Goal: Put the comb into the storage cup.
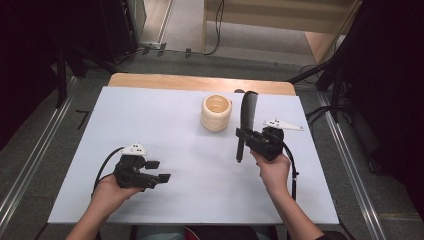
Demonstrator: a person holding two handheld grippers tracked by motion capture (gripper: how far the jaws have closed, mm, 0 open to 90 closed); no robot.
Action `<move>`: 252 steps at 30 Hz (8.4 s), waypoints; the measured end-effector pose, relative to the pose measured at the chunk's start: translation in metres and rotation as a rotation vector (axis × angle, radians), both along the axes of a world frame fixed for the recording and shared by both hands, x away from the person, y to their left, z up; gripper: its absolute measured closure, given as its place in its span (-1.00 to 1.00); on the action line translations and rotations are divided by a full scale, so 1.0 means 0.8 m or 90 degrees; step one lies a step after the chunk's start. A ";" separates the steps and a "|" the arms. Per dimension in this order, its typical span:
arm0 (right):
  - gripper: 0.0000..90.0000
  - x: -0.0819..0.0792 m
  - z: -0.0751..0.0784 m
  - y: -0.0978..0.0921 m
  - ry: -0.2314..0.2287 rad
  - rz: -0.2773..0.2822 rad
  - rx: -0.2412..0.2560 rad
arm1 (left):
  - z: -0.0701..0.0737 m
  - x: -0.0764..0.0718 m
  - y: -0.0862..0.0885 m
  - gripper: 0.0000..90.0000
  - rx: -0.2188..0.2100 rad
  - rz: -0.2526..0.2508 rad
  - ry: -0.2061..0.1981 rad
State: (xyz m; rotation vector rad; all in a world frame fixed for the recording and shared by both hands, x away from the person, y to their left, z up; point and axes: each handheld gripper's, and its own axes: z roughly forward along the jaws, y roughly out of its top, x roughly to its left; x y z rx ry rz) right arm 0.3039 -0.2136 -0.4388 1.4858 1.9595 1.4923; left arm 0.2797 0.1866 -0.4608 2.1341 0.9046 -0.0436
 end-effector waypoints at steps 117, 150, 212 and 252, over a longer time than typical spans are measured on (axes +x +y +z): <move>0.56 0.193 0.033 0.076 -0.088 -0.069 -0.064 | -0.006 -0.001 0.031 -0.35 -0.004 0.029 -0.009; 0.55 0.181 -0.015 0.072 -0.054 -0.052 -0.067 | -0.006 -0.001 0.028 -0.35 0.000 0.020 -0.008; -0.42 0.115 -0.018 0.022 -0.065 -0.007 -0.076 | -0.006 0.003 0.030 -0.35 0.001 0.024 -0.009; -0.43 0.037 -0.025 0.013 -0.089 0.054 -0.068 | -0.007 0.006 0.033 -0.35 -0.004 0.025 -0.007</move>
